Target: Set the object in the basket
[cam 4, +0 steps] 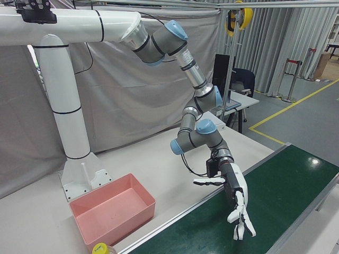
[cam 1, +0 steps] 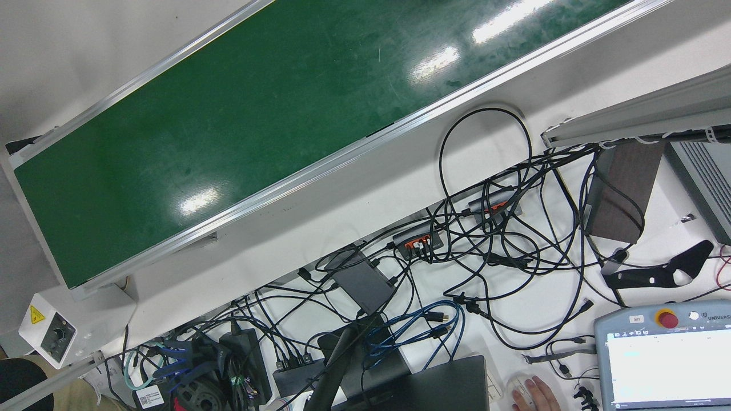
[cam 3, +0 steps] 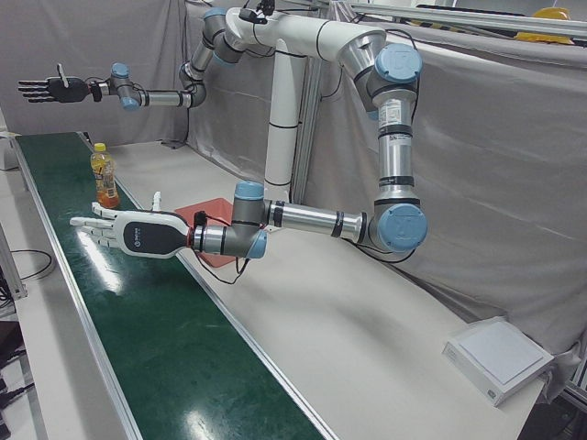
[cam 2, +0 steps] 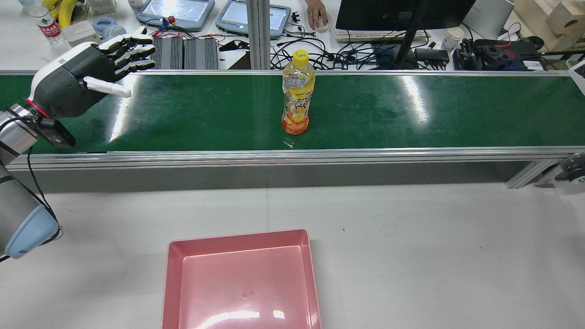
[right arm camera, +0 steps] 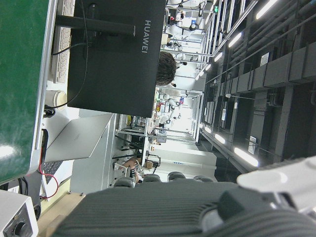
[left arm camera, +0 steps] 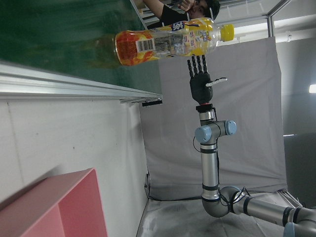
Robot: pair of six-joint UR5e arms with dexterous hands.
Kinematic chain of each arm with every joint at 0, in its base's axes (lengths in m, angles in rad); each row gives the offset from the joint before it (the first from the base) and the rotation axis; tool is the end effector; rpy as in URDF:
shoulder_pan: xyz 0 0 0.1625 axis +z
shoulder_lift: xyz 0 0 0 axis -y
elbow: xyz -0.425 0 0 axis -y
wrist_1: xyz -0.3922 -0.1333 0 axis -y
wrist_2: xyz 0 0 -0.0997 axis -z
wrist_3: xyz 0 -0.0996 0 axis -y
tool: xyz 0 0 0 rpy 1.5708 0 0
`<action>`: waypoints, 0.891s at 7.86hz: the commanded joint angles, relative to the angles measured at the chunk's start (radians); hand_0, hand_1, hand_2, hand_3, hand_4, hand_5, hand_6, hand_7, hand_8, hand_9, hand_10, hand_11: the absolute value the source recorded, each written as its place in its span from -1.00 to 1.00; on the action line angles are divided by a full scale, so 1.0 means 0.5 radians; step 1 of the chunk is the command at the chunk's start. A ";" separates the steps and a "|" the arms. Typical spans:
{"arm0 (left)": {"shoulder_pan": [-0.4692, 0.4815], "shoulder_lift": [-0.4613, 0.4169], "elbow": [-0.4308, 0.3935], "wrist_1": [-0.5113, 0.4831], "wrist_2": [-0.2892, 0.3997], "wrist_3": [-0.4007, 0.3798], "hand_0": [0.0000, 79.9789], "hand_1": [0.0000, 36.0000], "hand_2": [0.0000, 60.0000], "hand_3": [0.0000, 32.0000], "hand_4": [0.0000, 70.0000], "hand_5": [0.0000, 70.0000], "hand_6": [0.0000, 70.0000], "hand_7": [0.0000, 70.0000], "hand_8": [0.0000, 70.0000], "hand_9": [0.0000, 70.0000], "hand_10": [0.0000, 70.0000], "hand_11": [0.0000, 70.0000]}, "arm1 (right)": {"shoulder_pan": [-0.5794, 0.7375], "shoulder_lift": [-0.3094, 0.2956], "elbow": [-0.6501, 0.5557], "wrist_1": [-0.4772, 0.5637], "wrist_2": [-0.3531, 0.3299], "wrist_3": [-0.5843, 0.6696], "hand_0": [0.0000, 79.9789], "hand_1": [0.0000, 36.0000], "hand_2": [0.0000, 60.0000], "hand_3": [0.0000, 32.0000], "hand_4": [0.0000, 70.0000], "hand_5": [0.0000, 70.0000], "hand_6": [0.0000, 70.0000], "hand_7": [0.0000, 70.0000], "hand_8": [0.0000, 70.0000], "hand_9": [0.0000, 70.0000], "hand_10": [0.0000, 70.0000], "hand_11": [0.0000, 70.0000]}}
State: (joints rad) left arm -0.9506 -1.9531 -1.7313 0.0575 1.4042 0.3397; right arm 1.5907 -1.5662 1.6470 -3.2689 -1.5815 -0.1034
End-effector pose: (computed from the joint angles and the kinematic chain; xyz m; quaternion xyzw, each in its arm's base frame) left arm 0.2429 -0.5979 0.3966 -0.0767 0.8510 -0.4894 0.1745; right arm 0.1419 -0.4850 0.6601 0.0387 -0.6894 0.7226 0.0339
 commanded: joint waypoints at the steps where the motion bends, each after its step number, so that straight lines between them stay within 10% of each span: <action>1: 0.011 0.074 0.005 -0.100 -0.004 -0.106 0.44 0.05 -0.98 -0.94 -0.58 -0.37 -0.94 -0.92 -0.71 -0.69 -0.70 -0.51 | 0.000 0.000 0.001 0.000 0.000 0.001 -1.00 -1.00 -1.00 -1.00 -1.00 -1.00 -1.00 -1.00 -1.00 -1.00 -1.00 -1.00; 7: 0.020 0.071 0.002 -0.100 -0.004 -0.081 0.36 -0.47 -1.00 -0.69 -0.63 -0.33 -0.98 -0.97 -0.72 -0.71 -0.78 -0.65 | 0.000 0.000 0.001 0.000 0.000 0.001 -1.00 -1.00 -1.00 -1.00 -1.00 -1.00 -1.00 -1.00 -1.00 -1.00 -1.00 -1.00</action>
State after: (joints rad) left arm -0.9423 -1.9176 -1.7292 0.0052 1.4021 0.2907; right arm 1.5908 -1.5662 1.6460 -3.2689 -1.5815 -0.1028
